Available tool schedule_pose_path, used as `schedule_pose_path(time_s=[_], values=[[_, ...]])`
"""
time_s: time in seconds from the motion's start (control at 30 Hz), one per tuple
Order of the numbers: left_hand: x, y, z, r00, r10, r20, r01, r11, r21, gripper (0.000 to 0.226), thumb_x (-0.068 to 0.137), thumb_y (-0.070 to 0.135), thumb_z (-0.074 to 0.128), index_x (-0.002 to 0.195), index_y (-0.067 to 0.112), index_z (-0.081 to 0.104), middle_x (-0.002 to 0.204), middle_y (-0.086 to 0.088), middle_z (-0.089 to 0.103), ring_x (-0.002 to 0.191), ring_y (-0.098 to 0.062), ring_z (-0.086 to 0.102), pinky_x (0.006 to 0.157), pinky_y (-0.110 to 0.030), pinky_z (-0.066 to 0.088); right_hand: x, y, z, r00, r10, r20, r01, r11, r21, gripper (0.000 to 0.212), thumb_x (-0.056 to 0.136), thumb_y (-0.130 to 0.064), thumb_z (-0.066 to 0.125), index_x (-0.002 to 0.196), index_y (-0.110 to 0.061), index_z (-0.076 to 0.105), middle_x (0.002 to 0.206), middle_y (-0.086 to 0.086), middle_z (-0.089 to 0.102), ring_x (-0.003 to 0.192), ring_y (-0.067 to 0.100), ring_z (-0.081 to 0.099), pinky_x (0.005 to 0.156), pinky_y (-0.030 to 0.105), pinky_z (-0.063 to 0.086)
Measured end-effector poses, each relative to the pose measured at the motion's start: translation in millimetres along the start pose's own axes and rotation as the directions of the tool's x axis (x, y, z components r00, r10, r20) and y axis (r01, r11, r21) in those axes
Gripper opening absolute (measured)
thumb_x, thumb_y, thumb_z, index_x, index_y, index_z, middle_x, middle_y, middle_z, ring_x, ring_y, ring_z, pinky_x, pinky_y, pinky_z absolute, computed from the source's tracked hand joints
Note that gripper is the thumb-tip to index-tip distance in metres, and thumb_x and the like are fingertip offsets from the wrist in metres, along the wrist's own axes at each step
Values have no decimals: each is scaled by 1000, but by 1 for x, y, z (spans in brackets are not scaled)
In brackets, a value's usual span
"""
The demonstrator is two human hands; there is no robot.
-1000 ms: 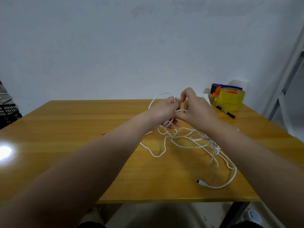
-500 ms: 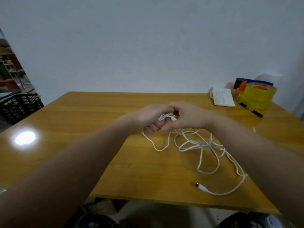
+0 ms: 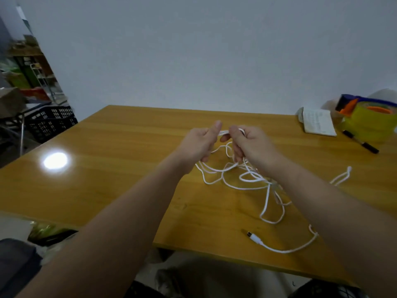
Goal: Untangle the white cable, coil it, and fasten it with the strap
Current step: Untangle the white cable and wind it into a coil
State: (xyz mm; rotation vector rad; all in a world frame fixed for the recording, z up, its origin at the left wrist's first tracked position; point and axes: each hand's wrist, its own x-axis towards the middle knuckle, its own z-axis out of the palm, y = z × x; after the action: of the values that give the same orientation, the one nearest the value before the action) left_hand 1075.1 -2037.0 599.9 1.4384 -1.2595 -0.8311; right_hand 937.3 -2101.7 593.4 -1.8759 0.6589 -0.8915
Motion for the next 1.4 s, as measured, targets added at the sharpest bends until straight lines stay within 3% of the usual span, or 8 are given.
schedule_pose_path(time_s=[0.13, 0.43, 0.7, 0.83, 0.93, 1.0, 1.13, 1.4], values=[[-12, 0, 2, 977, -166, 137, 197, 945, -260, 51, 93, 53, 44, 53, 23, 40, 53, 7, 16, 42, -7, 14, 40, -20, 11, -3, -6, 6, 1000, -4, -20, 3, 999, -45, 37, 99, -32, 38, 75, -14, 60, 45, 2, 50, 38, 16, 47, 48, 28, 39], [-26, -17, -20, 966, -170, -195, 56, 872, -486, 37, 98, 31, 49, 66, 22, 32, 41, 11, 21, 34, -4, 16, 35, -13, 12, -4, -21, -42, 915, 85, -394, -135, 985, -102, 46, 101, -33, 32, 74, -7, 59, 53, 9, 51, 31, 9, 45, 34, 17, 34], [-28, -3, -32, 957, -163, -239, -24, 780, -626, 43, 98, 40, 43, 63, 22, 28, 41, 10, 18, 32, -5, 15, 33, -16, 9, -26, 32, -80, 831, 507, -228, -535, 619, -575, 28, 91, -34, 57, 99, -8, 54, 89, 14, 58, 78, 28, 58, 61, 29, 42], [-23, 8, -14, 977, -126, -170, 26, 867, -497, 43, 98, 45, 40, 63, 23, 28, 42, 10, 21, 34, -5, 15, 35, -15, 11, -16, -2, -56, 936, 37, -349, -197, 878, -436, 37, 91, -29, 55, 125, -13, 52, 120, 6, 59, 107, 19, 56, 82, 17, 42], [-19, 17, -1, 985, -119, -126, 44, 877, -479, 45, 98, 49, 38, 62, 24, 28, 42, 10, 20, 33, -6, 15, 37, -13, 10, -20, -39, -22, 999, -25, -21, 22, 990, -137, 59, 86, -38, 60, 138, -24, 35, 128, -3, 51, 110, 7, 53, 87, 11, 42], [-19, 22, 7, 991, -109, -83, 60, 887, -457, 46, 97, 52, 36, 62, 22, 36, 41, 9, 24, 33, -5, 16, 36, -13, 10, -21, -43, -5, 986, -22, 165, 27, 999, -27, 72, 83, -27, 66, 141, -28, 24, 115, -4, 58, 92, 2, 62, 79, 15, 48], [-20, 24, 7, 992, -122, 36, 126, 905, -406, 54, 93, 60, 35, 57, 22, 25, 45, 7, 17, 37, -9, 15, 38, -21, 12, -10, -36, 1, 995, -98, -30, 99, 995, 22, 15, 94, -15, 53, 96, -3, 61, 57, -2, 52, 40, 6, 47, 43, 18, 39], [-22, 16, 5, 972, -181, 150, 231, 852, -469, 52, 94, 46, 48, 52, 19, 35, 51, 1, 38, 41, -10, 40, 42, -20, 43, 0, -24, 5, 996, 63, -68, -59, 997, 52, 44, 95, -38, 47, 57, -16, 42, 40, -5, 31, 33, 9, 28, 39, 19, 24]])
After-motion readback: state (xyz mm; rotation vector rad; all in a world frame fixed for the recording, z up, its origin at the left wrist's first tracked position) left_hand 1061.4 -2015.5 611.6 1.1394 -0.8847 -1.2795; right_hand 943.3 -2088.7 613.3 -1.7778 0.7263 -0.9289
